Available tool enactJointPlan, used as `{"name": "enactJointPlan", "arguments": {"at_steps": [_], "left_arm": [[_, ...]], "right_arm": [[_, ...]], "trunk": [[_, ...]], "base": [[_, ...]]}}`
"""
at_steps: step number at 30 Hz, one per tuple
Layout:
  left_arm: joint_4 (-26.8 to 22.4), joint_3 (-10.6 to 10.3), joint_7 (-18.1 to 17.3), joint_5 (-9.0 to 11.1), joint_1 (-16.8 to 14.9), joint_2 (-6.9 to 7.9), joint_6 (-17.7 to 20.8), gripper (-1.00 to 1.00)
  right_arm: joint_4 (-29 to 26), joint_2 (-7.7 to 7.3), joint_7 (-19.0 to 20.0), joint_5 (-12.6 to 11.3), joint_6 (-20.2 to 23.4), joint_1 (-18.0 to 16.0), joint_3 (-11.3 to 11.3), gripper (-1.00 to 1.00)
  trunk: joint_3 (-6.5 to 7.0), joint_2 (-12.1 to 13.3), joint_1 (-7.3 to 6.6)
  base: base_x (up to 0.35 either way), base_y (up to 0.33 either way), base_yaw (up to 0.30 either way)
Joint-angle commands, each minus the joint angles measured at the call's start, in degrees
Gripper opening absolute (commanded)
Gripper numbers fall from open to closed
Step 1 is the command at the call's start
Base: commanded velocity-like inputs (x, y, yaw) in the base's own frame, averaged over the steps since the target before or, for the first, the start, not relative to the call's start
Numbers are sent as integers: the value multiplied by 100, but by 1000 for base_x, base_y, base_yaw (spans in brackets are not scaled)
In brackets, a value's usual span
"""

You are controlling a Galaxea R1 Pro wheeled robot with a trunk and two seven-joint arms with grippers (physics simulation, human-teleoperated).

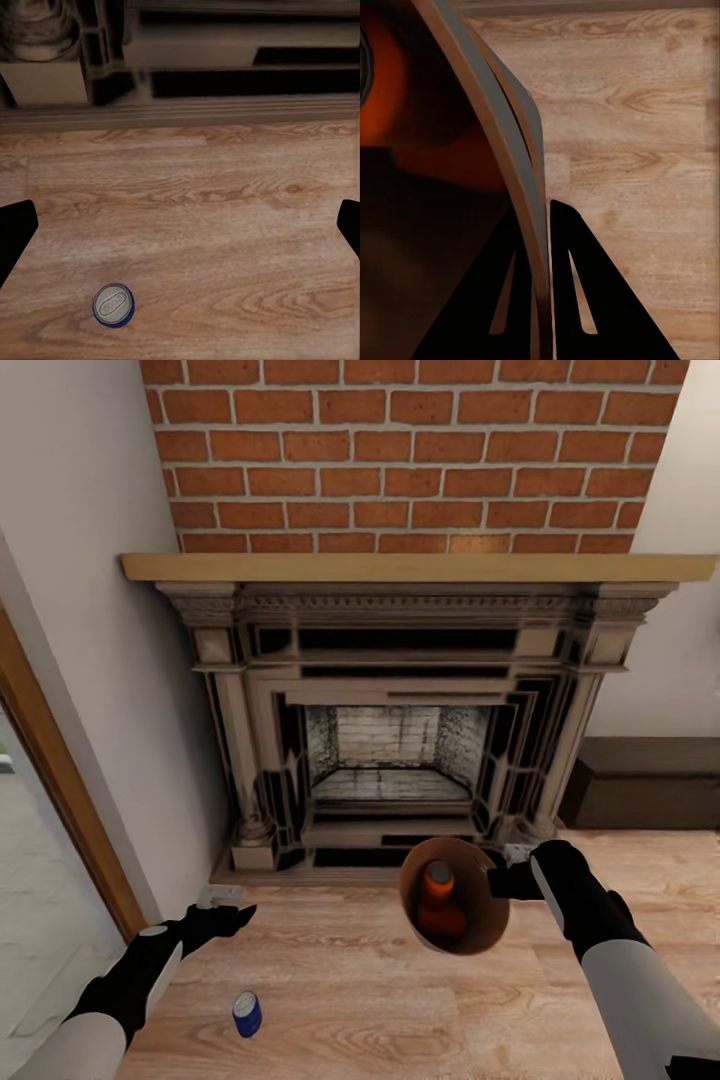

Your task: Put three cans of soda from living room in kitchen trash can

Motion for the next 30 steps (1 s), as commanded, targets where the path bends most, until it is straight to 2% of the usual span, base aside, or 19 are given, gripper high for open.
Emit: {"name": "enactJointPlan", "arguments": {"at_steps": [1, 14, 26, 30], "left_arm": [[3, 70, -1, 1, 0, 4, -11, 100], [5, 283, -7, 8, 0, 36, -43, 100], [207, 310, -8, 13, -6, 37, -70, 100], [369, 309, -12, 195, -8, 39, -79, 100]], "right_arm": [[-4, 5, 24, -155, 16, -3, -3, -100], [-5, 20, 21, -147, 16, -2, 10, -100], [-5, 35, 20, -139, 16, -2, 32, -100], [-5, 37, 20, -138, 16, -3, 36, -100]], "trunk": [[-17, -42, 22], [-251, -564, 308], [-251, -564, 308], [-251, -564, 308]], "base": [[2, 0, -160], [0, 0, -156], [0, 53, -122], [0, 243, -73]]}}
